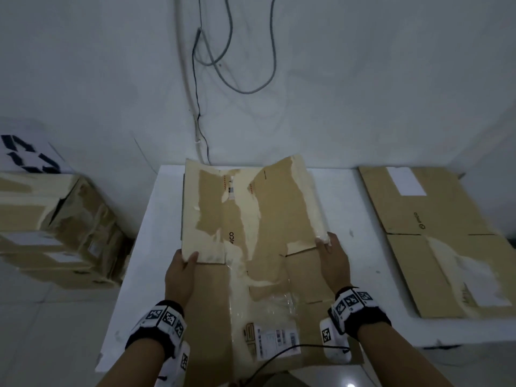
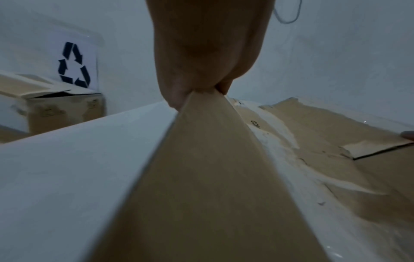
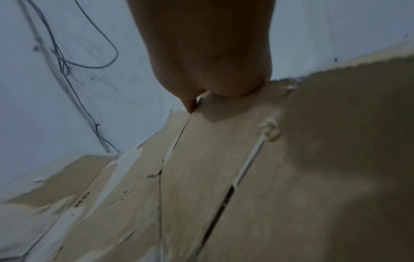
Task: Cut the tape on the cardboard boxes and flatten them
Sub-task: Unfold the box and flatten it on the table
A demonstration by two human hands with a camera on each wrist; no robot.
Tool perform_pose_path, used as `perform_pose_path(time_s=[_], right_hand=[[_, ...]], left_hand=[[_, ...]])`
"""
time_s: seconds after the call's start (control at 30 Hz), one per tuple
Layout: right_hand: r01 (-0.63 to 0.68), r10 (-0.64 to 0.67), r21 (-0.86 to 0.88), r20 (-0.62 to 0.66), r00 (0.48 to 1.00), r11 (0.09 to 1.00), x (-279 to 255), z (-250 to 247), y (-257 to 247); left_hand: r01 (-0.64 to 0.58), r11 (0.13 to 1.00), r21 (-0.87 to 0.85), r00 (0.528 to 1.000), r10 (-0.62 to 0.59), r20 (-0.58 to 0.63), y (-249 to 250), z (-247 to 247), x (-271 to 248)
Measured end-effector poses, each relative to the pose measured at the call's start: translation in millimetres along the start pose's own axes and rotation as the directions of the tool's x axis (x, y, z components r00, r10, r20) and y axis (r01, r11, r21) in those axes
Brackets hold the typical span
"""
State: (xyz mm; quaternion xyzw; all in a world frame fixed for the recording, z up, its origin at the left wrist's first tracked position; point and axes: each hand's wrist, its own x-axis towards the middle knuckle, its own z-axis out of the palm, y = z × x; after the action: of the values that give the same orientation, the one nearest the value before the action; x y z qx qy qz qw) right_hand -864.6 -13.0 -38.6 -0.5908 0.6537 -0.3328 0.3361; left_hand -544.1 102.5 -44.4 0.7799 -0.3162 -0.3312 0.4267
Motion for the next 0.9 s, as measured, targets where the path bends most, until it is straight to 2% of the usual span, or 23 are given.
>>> perform_pose_path(time_s=[0.17,0.27,0.5,0.67,0.9], right_hand=[[0.050,-0.053,-0.022,-0.153,0.987,0.998,29,-69,-11],[0.023,-0.032,-0.049,-0.197,0.980,0.999,52,-118,-8],[-0.052,0.015,-0.115,-0.297,0.955,0.992,105,-236,41],[-0.094,0.049,-0.143,-0.288,0.957,0.985,156,-321,97],[-0.251,0.213,-0.166,-0.218,0.953,0.954,232,-424,182]], left_hand=[[-0.110,0.986,-0.124,0.992,0.116,0.042,64,42,-3],[-0.168,0.974,-0.152,0.981,0.179,0.067,99,82,-4],[-0.187,0.960,-0.211,0.962,0.223,0.161,167,205,-24],[-0.150,0.964,-0.221,0.960,0.195,0.198,201,313,-48],[-0.081,0.978,-0.195,0.964,0.126,0.235,233,453,-75]])
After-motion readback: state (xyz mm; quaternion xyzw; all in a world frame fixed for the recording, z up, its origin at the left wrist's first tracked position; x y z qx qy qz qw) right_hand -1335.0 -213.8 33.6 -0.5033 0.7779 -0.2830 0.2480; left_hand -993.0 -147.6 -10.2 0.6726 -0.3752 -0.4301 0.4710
